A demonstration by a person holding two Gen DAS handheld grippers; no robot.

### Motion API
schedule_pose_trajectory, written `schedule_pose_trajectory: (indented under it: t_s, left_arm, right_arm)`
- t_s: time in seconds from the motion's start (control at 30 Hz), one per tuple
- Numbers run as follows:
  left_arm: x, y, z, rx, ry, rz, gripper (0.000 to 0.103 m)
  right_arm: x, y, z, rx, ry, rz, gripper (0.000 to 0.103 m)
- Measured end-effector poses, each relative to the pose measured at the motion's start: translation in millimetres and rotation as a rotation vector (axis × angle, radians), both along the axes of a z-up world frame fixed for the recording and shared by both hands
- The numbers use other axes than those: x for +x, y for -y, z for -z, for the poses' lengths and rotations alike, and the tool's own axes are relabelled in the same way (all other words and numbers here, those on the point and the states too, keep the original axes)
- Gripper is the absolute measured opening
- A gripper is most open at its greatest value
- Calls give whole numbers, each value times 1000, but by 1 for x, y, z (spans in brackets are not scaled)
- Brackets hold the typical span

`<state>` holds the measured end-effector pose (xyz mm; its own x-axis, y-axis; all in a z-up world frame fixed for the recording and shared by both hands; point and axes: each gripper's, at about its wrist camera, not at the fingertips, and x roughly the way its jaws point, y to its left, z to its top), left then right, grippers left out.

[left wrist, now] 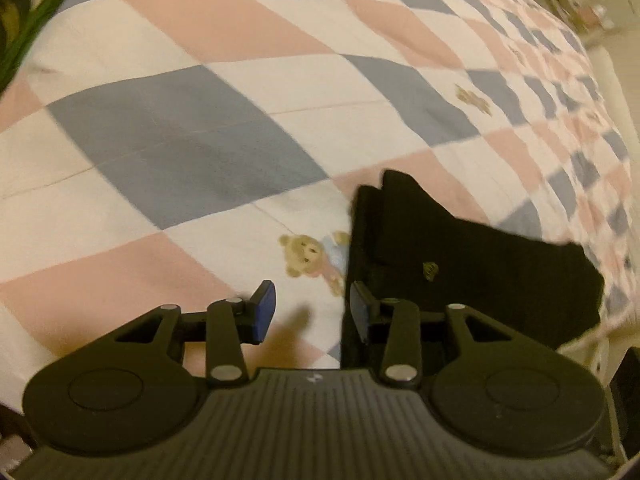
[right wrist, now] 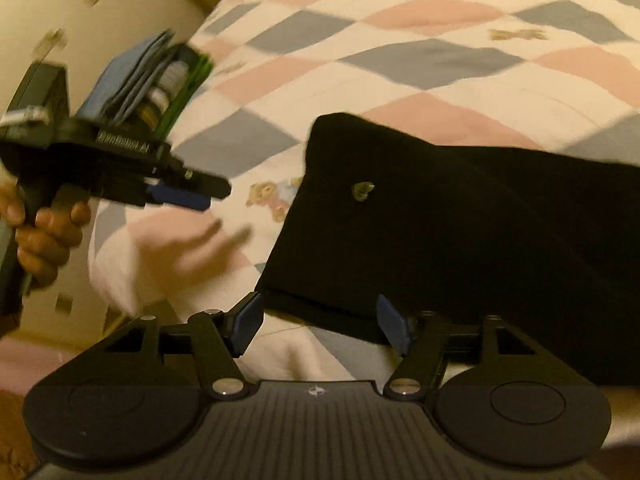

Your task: Fold clothes

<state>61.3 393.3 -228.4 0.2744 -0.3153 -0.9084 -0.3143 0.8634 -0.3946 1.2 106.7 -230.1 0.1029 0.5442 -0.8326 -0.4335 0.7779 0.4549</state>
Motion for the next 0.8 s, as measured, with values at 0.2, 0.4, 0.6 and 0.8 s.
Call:
schedule_pose_trajectory:
  t_s: [0.2,0.4,0.6,0.8]
  left_arm:
    - [15,29,0,-13,14,113,38]
    - [33,68,-10,111,40,233,38]
    - [39,89,-18,153,80,327,40]
    - [62,68,-15,146,66,368,41]
  right_arm:
    - [-12,53,5,97,-143,354,66]
    - [-28,97,16,169,-194,562,66]
    - [-47,117,18,217,-198,658,66]
    - [-62,110,19,368,-247,817,67]
